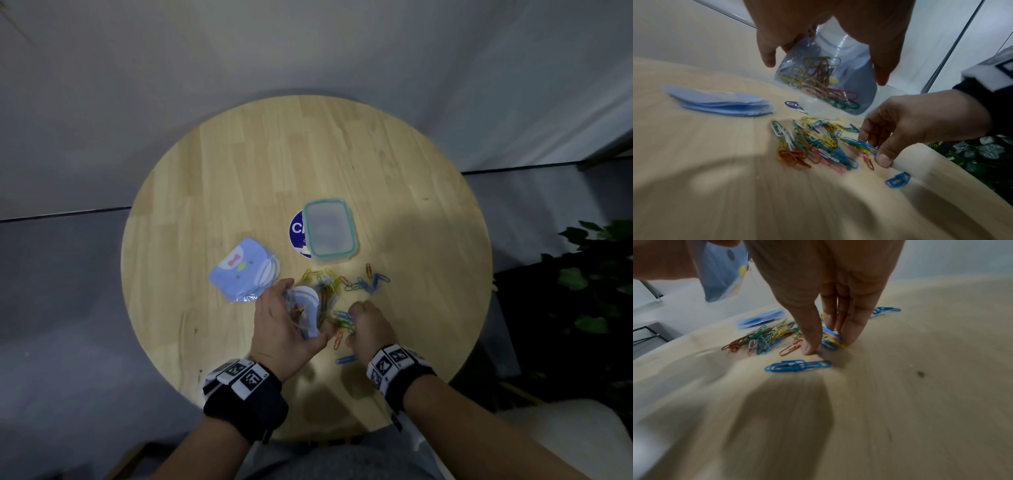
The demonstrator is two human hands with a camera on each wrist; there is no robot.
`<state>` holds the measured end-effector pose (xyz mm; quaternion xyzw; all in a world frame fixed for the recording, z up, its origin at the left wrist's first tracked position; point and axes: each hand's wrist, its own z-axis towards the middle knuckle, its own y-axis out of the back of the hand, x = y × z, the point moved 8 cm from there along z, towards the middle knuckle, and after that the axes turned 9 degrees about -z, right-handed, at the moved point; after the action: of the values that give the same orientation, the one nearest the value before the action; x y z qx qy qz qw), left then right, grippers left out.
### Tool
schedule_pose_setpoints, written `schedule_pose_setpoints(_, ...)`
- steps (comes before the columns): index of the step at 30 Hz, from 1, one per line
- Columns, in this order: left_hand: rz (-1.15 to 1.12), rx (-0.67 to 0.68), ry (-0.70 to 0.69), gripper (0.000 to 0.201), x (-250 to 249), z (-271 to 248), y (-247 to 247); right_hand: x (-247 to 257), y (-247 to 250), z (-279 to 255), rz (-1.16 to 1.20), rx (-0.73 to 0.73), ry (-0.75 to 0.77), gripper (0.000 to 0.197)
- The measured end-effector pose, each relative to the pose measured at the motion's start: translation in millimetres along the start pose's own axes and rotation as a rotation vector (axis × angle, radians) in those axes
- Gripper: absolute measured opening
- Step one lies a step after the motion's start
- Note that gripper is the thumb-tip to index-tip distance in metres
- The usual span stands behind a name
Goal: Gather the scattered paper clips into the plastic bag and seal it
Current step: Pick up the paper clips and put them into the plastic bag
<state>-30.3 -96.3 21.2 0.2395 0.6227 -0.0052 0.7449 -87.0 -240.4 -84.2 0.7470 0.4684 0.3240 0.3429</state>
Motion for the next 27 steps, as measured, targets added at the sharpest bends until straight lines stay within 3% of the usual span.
schedule_pose_setpoints(3, 0.031, 0.006, -0.013, 0.067, 7.3, -3.8, 5.0, 1.9, -0.2, 2.4, -0.002, -0.033, 0.003, 0.035)
schedule_pose_setpoints(8, 0.108, 0.035, 0.269, 0.089, 65.5, -19.9, 7.1, 3.8, -1.3, 7.8, -0.021, 0.0, -0.051, 0.02)
schedule_pose_setpoints(9, 0.1, 0.06, 0.28, 0.084, 67.9, -20.2, 4.5, 1.9, -1.0, 8.4, -0.01, 0.008, -0.064, 0.019)
schedule_pose_setpoints(11, 0.081, 0.078, 0.226, 0.051, 49.7, -14.3, 2.7, -1.8, 5.1, 8.2, 0.042, 0.021, -0.077, 0.015)
schedule_pose_setpoints(12, 0.074, 0.091, 0.172, 0.035, 37.9, -10.2, 1.9, -3.9, 13.7, 7.5, 0.1, 0.007, -0.085, 0.011)
schedule_pose_setpoints(15, 0.143, 0.128, 0.098, 0.036, 30.6, -1.9, -2.3, -13.0, 49.8, 3.6, 0.395, -0.119, -0.122, 0.011)
schedule_pose_setpoints(19, 0.222, 0.177, 0.083, 0.035, 43.0, 0.4, -21.1, 9.2, 105.9, -9.1, 1.021, -0.22, -0.078, 0.015)
schedule_pose_setpoints(23, 0.238, -0.025, 0.071, 0.085, 23.1, 7.6, -17.8, 34.6, 122.5, -12.7, 1.059, -0.306, -0.058, 0.025)
schedule_pose_setpoints(27, 0.256, -0.118, 0.018, 0.08, 8.7, 15.2, -13.7, 39.4, 112.1, -24.2, 0.788, -0.332, -0.07, 0.019)
